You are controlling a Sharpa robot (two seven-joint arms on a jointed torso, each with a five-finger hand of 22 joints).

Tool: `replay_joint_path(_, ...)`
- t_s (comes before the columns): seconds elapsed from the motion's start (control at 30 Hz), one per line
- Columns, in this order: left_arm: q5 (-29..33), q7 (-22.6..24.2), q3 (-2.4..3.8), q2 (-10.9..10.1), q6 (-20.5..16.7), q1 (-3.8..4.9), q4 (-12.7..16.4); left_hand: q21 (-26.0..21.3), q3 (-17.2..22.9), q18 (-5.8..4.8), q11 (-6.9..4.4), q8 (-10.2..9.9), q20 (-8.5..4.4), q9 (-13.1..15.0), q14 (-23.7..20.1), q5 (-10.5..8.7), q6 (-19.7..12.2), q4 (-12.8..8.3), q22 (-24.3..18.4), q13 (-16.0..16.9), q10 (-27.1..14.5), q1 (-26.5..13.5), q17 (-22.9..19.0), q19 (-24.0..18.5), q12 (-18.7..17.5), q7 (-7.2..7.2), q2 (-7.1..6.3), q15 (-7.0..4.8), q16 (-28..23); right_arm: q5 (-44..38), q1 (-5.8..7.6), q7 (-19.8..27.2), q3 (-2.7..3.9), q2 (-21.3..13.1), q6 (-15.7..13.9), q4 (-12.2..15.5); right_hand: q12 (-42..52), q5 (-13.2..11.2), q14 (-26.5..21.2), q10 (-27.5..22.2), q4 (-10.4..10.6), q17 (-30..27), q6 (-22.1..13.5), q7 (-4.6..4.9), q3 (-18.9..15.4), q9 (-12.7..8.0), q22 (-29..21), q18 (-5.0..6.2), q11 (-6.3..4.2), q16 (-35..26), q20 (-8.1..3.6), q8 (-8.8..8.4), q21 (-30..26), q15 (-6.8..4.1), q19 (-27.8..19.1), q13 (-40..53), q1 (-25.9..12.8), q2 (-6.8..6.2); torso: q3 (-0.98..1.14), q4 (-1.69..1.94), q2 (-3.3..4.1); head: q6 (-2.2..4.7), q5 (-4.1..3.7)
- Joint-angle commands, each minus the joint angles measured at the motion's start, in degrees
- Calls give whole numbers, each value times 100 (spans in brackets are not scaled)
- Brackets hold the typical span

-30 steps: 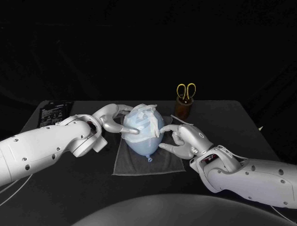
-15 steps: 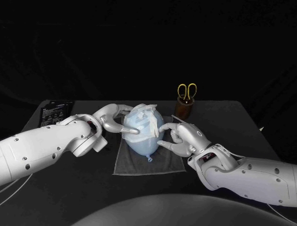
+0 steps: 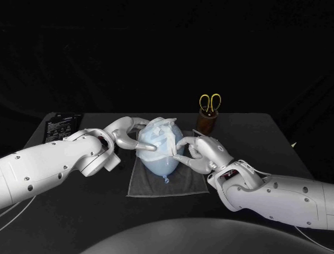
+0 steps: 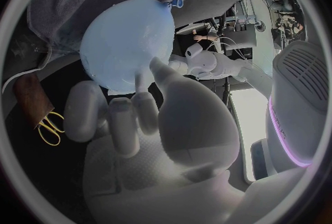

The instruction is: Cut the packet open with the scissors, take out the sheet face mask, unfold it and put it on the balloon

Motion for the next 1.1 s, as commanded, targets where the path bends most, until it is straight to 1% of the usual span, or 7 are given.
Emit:
replay_joint_path(0.03,28,-37,-13,8,180,-12,35,12,-6,-62,-9,22,5,5,28,11,14,6,7,4,27,23,9,-46,24,658,2,-24,-25,-90,10,32,15,25,-390,-7,48,-1,437,68,70,916,75,-53,16,41,894,-8,-45,45,-25,139,67,-124,61,592,23,114,-5,-1,-2,1,-2)
replay_joint_path(0.1,28,-41,-13,5,184,-12,39,12,-6,-62,-9,22,5,5,28,11,14,6,7,4,27,23,9,-46,24,658,2,-24,-25,-90,19,33,24,32,-392,-13,83,-1,457,113,90,961,125,-106,74,65,914,-20,-90,60,-55,230,127,-161,90,624,80,207,-8,-3,1,1,1)
replay_joint_path(0.3,28,-47,-13,-1,185,-11,46,11,-5,-62,-10,26,5,8,32,11,20,6,6,5,36,19,10,-49,30,657,3,-26,-24,-94,44,44,43,55,-392,-34,168,0,504,227,91,1069,214,-240,264,107,966,-49,-212,94,-154,442,276,-270,161,704,259,365,-4,-1,-5,1,-1)
replay_joint_path(0.53,28,-48,-13,1,186,-10,46,11,-5,-62,-10,26,5,8,32,11,20,6,6,5,36,19,10,-49,30,657,3,-26,-24,-103,73,131,62,74,-391,-26,461,1,589,590,76,1304,287,-345,659,170,1062,-111,-318,162,-269,699,568,-369,290,1054,411,476,-7,0,-11,1,-3)
replay_joint_path(0.67,28,-51,-13,2,186,-10,43,11,-5,-62,-10,26,5,8,32,11,20,6,6,5,36,19,10,-49,30,657,3,-26,-24,-104,92,172,69,34,-390,37,511,0,607,657,77,1356,294,-351,954,220,1086,-124,-328,177,-295,840,624,-381,320,1119,372,382,-9,0,-11,1,-6)
replay_joint_path(0.83,28,-56,-13,4,187,-10,35,11,-5,-62,-10,26,5,8,32,11,20,6,6,5,36,19,10,-49,30,657,3,-26,-24,-105,159,163,72,-119,-387,215,546,0,620,699,87,1402,305,-365,1157,254,1102,-133,-340,190,-305,935,662,-391,338,1164,303,284,-12,-2,-14,1,-6)
replay_joint_path(1.1,28,-65,-13,10,174,-11,16,12,-6,-62,-12,28,5,10,34,11,22,6,7,6,42,14,11,-45,35,655,3,-28,-25,-101,213,65,73,-445,-369,584,576,0,639,735,101,1470,319,-384,1309,279,1131,-151,-357,210,-316,1010,752,-404,374,1203,227,182,-8,-7,-15,1,17)
